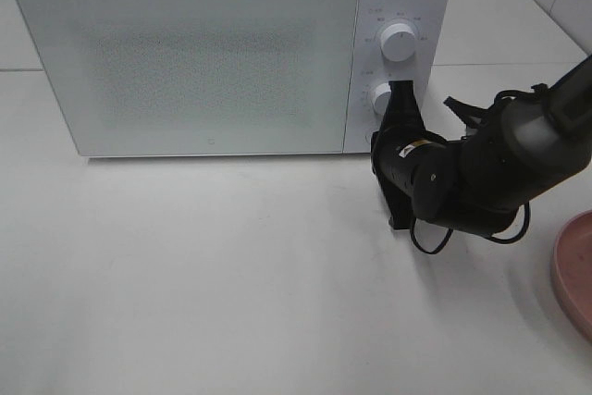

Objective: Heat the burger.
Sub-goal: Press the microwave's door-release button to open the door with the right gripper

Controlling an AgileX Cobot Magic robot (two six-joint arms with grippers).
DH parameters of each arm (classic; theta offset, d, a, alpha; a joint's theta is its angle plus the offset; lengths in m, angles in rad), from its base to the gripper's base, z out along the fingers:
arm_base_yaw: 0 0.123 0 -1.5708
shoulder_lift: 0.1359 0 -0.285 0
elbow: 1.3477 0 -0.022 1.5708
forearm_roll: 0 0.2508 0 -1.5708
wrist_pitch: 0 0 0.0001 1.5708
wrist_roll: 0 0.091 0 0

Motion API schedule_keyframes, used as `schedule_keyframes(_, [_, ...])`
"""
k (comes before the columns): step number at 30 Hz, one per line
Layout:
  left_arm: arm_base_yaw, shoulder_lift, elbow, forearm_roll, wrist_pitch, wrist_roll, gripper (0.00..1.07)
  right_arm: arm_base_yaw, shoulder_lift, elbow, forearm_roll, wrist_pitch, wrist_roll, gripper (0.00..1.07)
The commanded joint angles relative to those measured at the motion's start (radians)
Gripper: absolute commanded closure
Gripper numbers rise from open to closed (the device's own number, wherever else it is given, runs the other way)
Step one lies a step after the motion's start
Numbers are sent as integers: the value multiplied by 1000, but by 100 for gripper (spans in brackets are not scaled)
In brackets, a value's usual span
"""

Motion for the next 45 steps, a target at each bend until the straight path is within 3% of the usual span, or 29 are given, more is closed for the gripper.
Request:
schedule_keyframes(1, [2, -21, 4, -4, -9, 3, 3, -3, 5, -20, -19, 1, 4, 107])
schedule_keyframes(9, [2, -21, 4, -4, -9, 3, 3, -52, 7, -24, -74, 1, -2, 107])
schedule_keyframes(35, [2, -21, 4, -4, -9, 3, 3, -61, 50, -100, -126, -36, 1, 107])
schedule_keyframes(45, [2, -21, 4, -4, -9, 3, 3, -61, 50, -110, -96, -164, -18, 107])
